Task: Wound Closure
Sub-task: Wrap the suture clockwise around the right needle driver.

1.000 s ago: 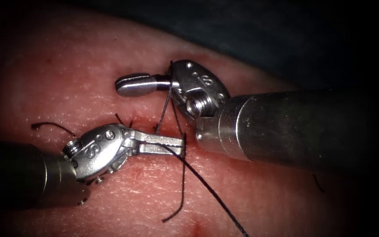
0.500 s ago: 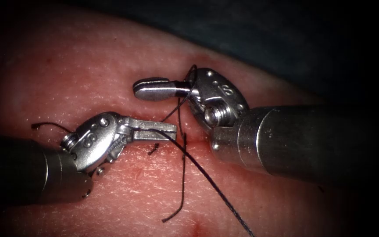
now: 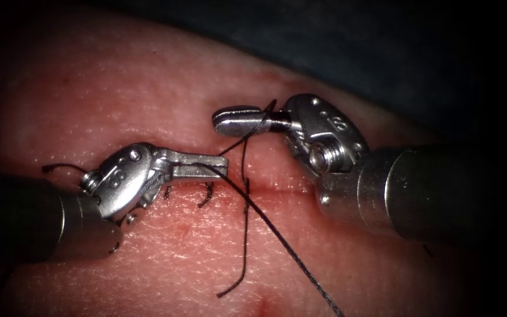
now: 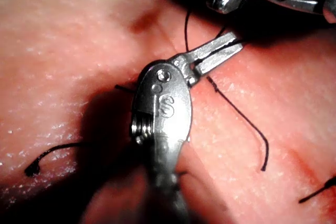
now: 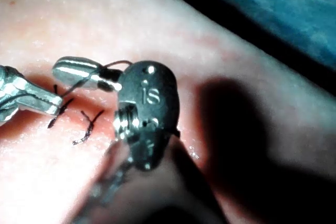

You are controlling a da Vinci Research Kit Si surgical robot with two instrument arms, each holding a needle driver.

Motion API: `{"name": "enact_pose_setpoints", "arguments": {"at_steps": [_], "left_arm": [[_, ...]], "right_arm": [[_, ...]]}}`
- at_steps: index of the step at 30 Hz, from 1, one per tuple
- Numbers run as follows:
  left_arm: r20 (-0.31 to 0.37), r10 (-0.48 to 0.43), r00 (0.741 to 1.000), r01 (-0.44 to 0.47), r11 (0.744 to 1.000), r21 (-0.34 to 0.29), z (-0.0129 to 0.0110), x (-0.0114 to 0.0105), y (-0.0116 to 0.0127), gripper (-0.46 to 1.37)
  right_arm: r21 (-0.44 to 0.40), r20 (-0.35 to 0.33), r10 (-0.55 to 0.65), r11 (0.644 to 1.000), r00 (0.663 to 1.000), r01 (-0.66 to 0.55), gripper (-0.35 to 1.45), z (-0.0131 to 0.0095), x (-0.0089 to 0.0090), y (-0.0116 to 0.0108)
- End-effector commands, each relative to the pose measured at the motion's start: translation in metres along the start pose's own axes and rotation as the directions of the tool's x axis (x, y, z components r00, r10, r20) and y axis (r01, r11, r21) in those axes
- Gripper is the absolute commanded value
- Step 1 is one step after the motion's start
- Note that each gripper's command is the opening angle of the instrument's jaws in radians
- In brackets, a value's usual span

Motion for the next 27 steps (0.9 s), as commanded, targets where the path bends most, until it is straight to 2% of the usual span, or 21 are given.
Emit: {"name": "enact_pose_setpoints", "arguments": {"at_steps": [1,5,12,16,19,27], "left_arm": [[0.000,-0.007,1.000,0.007,1.000,-0.006,0.0002,0.0000,0.0000,-0.35],[-0.007,-0.017,1.000,0.017,1.000,-0.009,0.0006,-0.0001,-0.0002,-0.35],[-0.009,-0.032,0.999,0.032,0.999,-0.023,0.0011,-0.0004,-0.0006,-0.35],[-0.009,-0.032,0.999,0.032,0.999,-0.024,0.0009,-0.0002,-0.0011,-0.35],[-0.009,-0.037,0.999,0.037,0.999,-0.022,0.0009,-0.0001,-0.0014,-0.35],[-0.001,-0.048,0.999,0.048,0.999,-0.022,0.0010,-0.0016,-0.0022,-0.35]], "right_arm": [[0.007,0.009,-0.006,1.000,1.000,0.006,-0.35,-0.0001,-0.0001,0.0000],[0.044,0.047,-0.045,0.998,0.998,0.043,-0.35,-0.0006,-0.0005,0.0004],[0.053,0.042,-0.106,0.993,0.994,0.103,-0.35,-0.0009,-0.0006,0.0006],[0.119,0.094,-0.147,0.984,0.985,0.136,-0.35,-0.0014,-0.0006,0.0001],[0.134,0.105,-0.159,0.980,0.982,0.145,-0.35,-0.0017,-0.0006,-0.0001],[0.126,0.092,-0.173,0.979,0.981,0.161,-0.35,-0.0019,0.0001,-0.0010]]}}
